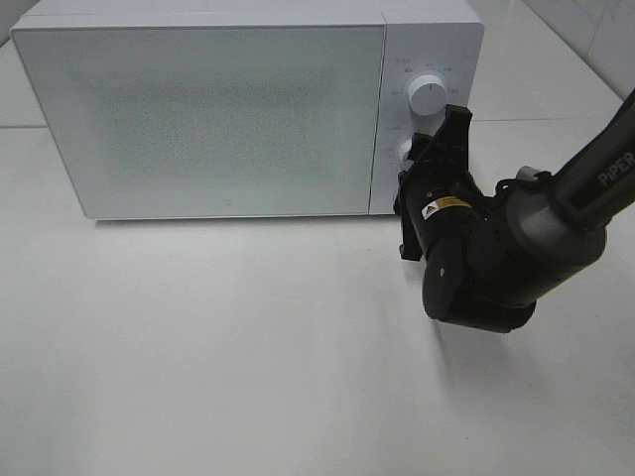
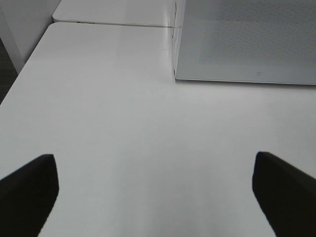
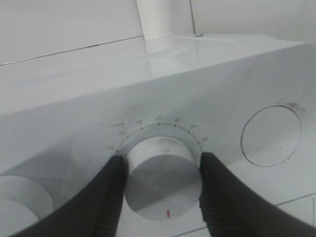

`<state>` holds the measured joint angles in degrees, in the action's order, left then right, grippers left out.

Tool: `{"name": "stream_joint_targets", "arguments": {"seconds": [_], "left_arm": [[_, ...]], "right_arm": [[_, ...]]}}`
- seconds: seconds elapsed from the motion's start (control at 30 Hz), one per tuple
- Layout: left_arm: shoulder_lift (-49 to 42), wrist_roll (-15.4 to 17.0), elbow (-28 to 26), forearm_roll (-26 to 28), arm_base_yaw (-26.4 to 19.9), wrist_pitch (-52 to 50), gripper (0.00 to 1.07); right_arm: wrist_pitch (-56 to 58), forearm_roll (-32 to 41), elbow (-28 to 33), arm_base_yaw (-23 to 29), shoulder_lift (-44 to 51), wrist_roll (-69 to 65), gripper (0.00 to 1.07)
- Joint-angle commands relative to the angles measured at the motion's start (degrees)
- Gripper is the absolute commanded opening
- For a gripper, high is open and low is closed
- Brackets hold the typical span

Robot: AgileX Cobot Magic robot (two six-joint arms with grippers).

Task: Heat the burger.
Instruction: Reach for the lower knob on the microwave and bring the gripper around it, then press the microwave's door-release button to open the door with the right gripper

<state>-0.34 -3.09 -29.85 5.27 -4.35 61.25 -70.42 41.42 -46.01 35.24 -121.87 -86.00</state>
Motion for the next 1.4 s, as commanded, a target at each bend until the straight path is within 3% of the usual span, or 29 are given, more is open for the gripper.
{"name": "stream_joint_targets", "arguments": {"seconds": [0.03, 0.17, 0.3, 0.4, 0.47, 0.6, 0.93, 1.2, 1.4], "left_arm": [[-0.86, 0.11, 0.17, 0.06, -0.06, 0.11, 1.0], [-0.86, 0.11, 0.17, 0.06, -0.06, 0.11, 1.0], [-0.86, 0.11, 0.17, 0.06, -0.06, 0.11, 1.0], [-0.86, 0.11, 0.17, 0.06, -0.06, 0.11, 1.0], [-0.86, 0.11, 0.17, 0.06, -0.06, 0.11, 1.0], [-0.86, 0.11, 0.17, 0.06, -0.06, 0.11, 1.0], [-0.86, 0.11, 0.17, 0.06, -0.06, 0.11, 1.0], [-0.86, 0.11, 0.17, 0.06, -0.06, 0.11, 1.0], [-0.86, 0.11, 0.17, 0.06, -0.06, 0.11, 1.0]], "right_arm": [[-4.41, -3.27, -1.95, 0.11, 0.52, 1.66, 0.14], [-4.41, 0.63, -1.95, 0.11, 0.52, 2.64, 0.24], [-5.16, 2.92, -1.95, 0.11, 0.52, 5.9, 0.44], [-5.27, 3.5, -1.95, 0.11, 0.52, 6.47, 0.48], [-5.39, 4.3, -1.89, 0.11, 0.52, 8.54, 0.64], [-5.33, 3.09, -1.32, 0.17, 0.52, 9.17, 0.75], [-3.84, -2.41, 3.09, 0.29, 3.95, 13.01, 0.76], [6.65, -8.19, 8.02, 0.29, 9.11, 22.63, 0.76], [17.36, -12.83, 11.69, 0.23, 16.04, 37.41, 0.76]]}}
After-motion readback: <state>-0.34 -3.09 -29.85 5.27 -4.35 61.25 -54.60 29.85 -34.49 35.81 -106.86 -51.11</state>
